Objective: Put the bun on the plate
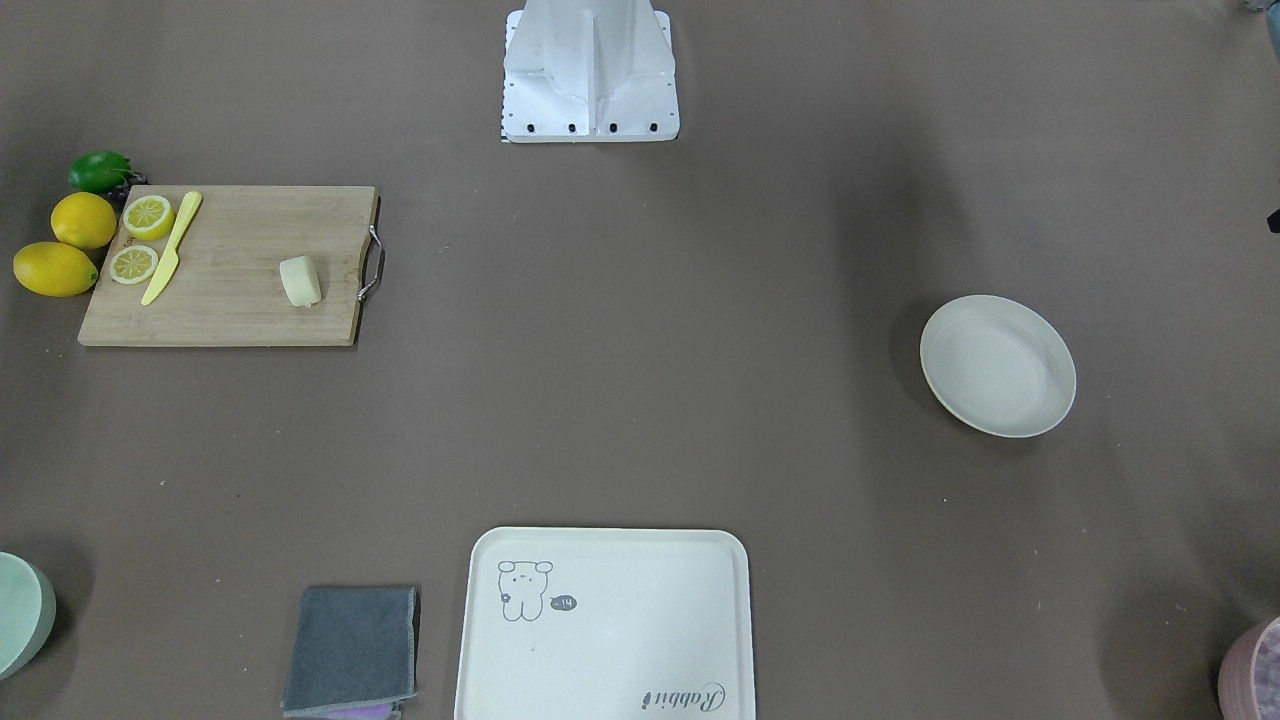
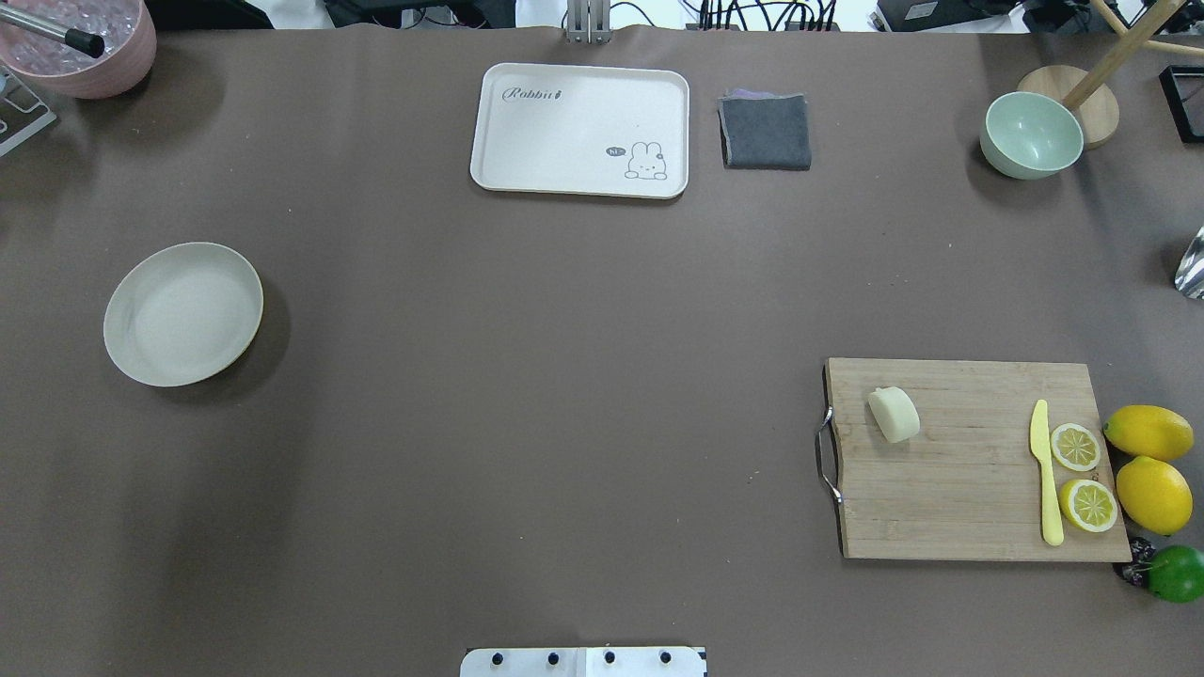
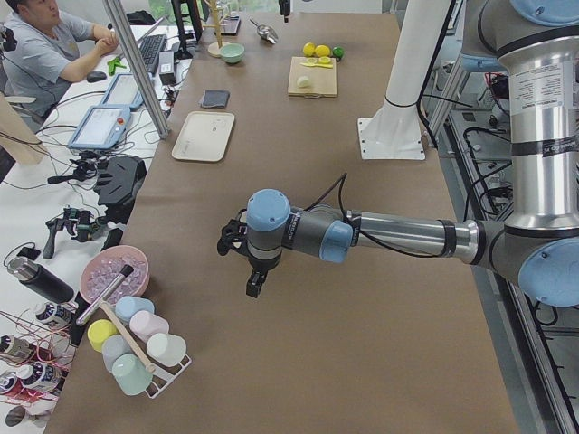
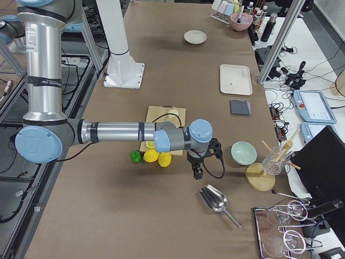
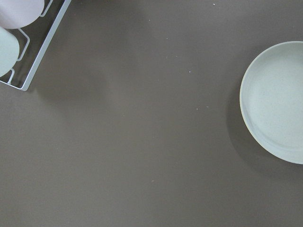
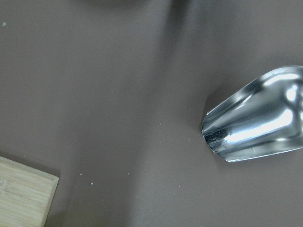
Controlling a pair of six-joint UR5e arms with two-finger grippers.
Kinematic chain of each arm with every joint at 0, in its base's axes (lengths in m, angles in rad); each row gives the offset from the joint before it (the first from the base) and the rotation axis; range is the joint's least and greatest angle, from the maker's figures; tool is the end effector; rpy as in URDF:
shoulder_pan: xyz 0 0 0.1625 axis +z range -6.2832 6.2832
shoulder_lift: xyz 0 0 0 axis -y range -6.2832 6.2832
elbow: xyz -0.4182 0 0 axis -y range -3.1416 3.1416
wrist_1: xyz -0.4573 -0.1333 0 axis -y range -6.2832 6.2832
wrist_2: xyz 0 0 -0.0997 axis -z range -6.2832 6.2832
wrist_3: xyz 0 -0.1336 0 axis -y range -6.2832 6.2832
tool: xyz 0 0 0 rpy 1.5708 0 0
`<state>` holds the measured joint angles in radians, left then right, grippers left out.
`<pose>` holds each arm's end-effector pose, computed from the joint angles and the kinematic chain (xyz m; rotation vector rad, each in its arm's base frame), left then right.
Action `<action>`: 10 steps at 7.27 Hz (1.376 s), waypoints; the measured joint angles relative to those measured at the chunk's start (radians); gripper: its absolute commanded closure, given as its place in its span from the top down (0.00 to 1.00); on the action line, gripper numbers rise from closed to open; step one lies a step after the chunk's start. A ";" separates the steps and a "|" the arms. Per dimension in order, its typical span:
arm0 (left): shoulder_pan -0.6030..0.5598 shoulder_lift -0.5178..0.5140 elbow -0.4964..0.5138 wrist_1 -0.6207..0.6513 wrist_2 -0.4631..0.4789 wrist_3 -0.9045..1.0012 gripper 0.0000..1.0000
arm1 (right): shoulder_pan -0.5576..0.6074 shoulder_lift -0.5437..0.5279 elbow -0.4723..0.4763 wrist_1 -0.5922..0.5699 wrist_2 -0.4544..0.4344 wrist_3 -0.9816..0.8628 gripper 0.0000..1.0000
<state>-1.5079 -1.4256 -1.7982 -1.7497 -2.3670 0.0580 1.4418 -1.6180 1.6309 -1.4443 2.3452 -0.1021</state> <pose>-0.0053 -0.5170 0.6033 0.2456 0.7935 0.2178 -0.0311 -0.5501 0.6551 0.1223 -0.7773 -0.2731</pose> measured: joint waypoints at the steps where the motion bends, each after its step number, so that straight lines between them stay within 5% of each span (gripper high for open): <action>1: -0.009 0.003 -0.012 0.012 0.016 0.002 0.98 | 0.010 -0.003 0.002 -0.004 0.003 -0.012 1.00; 10: -0.060 0.086 -0.056 0.032 0.038 -0.009 0.97 | 0.019 -0.016 0.006 0.004 -0.002 -0.019 1.00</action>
<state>-1.5676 -1.3398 -1.8539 -1.7180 -2.3294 0.0493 1.4611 -1.6336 1.6367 -1.4408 2.3436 -0.1212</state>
